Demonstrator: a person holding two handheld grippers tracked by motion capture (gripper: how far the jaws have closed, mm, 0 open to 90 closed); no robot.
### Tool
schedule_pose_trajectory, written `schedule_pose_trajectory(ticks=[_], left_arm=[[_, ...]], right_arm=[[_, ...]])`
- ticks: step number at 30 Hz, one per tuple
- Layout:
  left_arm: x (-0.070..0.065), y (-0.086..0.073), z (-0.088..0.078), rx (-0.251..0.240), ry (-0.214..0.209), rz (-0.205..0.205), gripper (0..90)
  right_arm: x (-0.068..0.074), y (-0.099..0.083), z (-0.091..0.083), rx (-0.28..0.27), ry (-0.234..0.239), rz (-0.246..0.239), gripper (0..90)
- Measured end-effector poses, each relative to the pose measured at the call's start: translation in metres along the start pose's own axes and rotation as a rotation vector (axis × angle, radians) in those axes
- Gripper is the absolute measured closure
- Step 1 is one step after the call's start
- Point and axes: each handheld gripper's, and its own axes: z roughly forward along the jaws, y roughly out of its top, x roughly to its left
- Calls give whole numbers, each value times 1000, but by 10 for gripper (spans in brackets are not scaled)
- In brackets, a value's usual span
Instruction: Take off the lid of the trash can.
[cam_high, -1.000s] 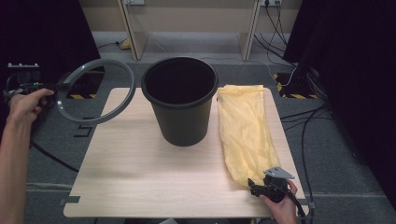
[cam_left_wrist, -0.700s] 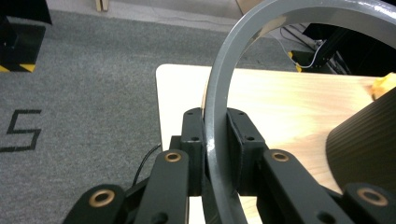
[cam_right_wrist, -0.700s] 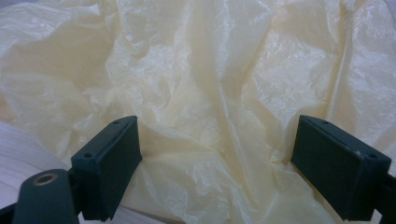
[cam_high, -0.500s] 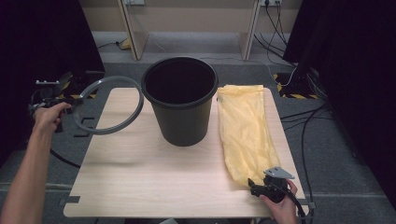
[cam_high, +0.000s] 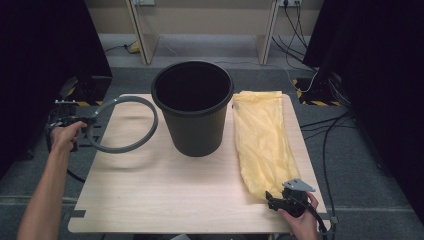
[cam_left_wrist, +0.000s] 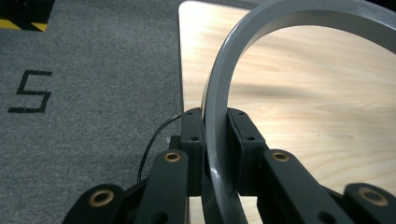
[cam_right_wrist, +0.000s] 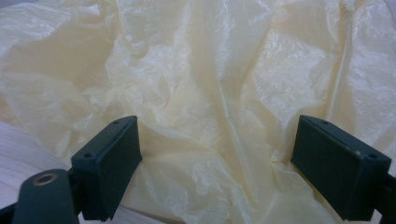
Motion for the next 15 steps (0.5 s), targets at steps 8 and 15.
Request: schedule_pose_trajectory(ticks=[8, 15], left_arm=[[-9, -10, 23, 29, 17, 35, 775], [-14, -18, 39, 41, 23, 35, 766]], right_arm=[[0, 0, 0, -2, 1, 0, 158], [0, -1, 0, -5, 3, -6, 158]])
